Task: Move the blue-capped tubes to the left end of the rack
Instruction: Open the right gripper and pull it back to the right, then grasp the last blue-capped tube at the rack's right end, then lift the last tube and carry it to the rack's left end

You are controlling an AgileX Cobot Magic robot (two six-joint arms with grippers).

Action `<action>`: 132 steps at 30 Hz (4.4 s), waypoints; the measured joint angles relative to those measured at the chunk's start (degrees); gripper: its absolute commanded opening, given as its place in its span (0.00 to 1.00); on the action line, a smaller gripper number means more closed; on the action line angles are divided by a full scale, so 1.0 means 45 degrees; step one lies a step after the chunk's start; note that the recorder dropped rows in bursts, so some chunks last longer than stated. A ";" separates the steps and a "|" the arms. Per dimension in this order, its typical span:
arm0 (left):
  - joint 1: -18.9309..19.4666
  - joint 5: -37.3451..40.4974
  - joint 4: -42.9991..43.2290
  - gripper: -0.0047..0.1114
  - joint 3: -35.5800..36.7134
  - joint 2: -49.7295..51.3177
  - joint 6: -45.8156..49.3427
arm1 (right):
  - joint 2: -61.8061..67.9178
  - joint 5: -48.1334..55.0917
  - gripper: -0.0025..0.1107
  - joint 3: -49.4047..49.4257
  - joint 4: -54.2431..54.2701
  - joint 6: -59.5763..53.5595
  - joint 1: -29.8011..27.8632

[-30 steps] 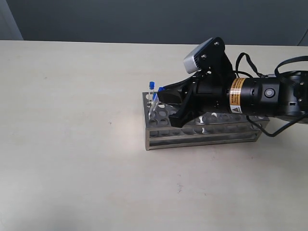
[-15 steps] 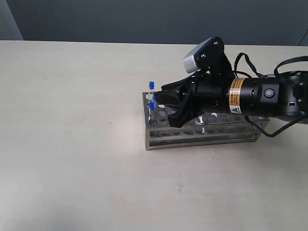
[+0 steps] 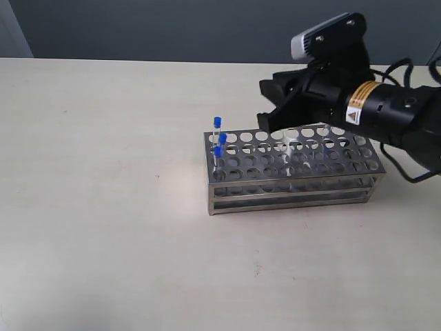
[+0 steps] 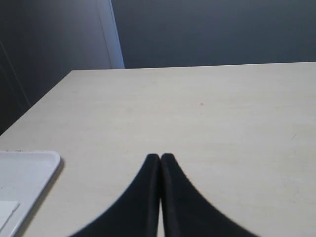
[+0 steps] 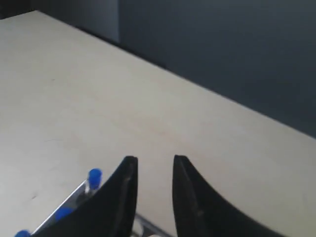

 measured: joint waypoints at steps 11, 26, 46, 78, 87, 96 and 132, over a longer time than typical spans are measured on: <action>0.0000 0.0000 0.0000 0.04 0.0000 0.0000 0.0000 | -0.0445 -0.0296 0.29 0.1267 0.4703 -0.3469 -0.2299; 0.0000 0.0000 0.0000 0.04 0.0000 0.0000 0.0000 | 0.1951 -0.1415 0.46 0.1928 0.4599 -0.3659 -0.3116; 0.0000 0.0000 0.0000 0.04 0.0000 0.0000 0.0000 | 0.1578 -0.2411 0.46 0.1956 0.3885 -0.3142 -0.3116; 0.0000 0.0000 0.0000 0.04 0.0000 0.0000 0.0000 | 0.2567 -0.3531 0.02 0.1285 0.2234 -0.1531 -0.3116; 0.0000 0.0000 0.0000 0.04 0.0000 0.0000 0.0000 | 0.0036 -0.1892 0.02 0.1285 0.1944 -0.1270 -0.3116; 0.0000 0.0000 0.0000 0.04 0.0000 0.0000 0.0000 | -0.1423 -0.2026 0.02 0.1285 -0.1813 0.2541 -0.3116; 0.0000 0.0000 0.0000 0.04 0.0000 0.0000 0.0000 | 0.0678 -0.5929 0.02 0.1285 -0.5148 0.5108 -0.0609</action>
